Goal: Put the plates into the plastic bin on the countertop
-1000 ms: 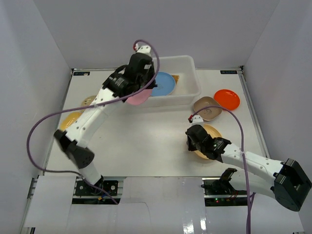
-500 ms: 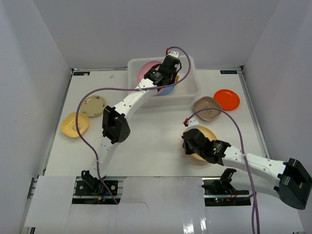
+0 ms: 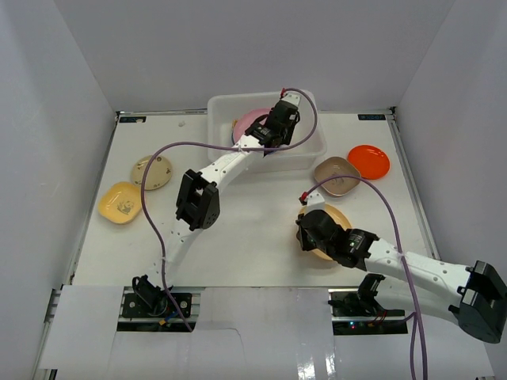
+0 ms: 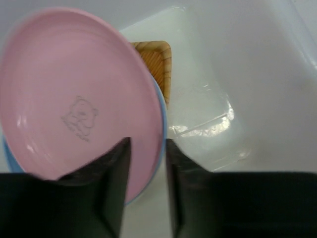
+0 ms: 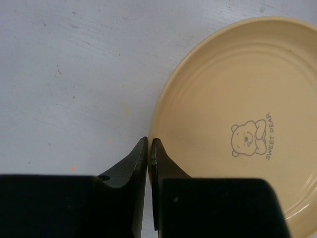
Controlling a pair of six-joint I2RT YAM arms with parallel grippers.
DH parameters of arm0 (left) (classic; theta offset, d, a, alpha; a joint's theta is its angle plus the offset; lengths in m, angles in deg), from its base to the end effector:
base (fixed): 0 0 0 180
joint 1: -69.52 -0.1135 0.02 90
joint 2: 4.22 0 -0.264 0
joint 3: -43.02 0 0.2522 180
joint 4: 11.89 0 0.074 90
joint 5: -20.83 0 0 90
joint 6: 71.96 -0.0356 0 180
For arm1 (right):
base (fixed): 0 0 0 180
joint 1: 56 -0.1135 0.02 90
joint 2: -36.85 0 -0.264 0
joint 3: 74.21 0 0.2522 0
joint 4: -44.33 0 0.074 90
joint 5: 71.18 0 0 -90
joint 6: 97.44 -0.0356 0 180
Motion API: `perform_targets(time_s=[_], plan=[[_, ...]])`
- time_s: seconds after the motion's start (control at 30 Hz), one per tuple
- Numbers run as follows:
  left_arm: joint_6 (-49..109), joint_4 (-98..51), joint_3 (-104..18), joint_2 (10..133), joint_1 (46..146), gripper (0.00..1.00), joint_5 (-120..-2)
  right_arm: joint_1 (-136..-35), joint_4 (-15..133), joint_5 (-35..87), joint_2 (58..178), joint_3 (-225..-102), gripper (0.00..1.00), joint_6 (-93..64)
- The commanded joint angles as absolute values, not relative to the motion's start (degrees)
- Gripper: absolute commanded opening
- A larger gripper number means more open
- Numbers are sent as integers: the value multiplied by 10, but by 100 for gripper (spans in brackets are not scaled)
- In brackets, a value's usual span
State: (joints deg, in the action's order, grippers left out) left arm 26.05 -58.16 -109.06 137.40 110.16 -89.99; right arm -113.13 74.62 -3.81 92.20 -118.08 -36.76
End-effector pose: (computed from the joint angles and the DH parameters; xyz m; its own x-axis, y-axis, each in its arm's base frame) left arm 0.4347 -0.3564 0.2604 -0.4940 0.2524 -0.8320 0.3244 0.9414 0.0929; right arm 0.1183 0.1578 0.2093 -0.6186 -0.1245 -0.7758 -0.3631 0.9209 0.1417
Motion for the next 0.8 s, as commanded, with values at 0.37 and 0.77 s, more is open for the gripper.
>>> perform_targets(time_s=[0.37,0.77], plan=[[287,-512,-1005,1129,1103,95,-879,-1137,733,-118,903,-1290,8,-315],[446,-539,-423,613,1078,92,-1040,-1109,600,-163,1099,-1564,8,-13]])
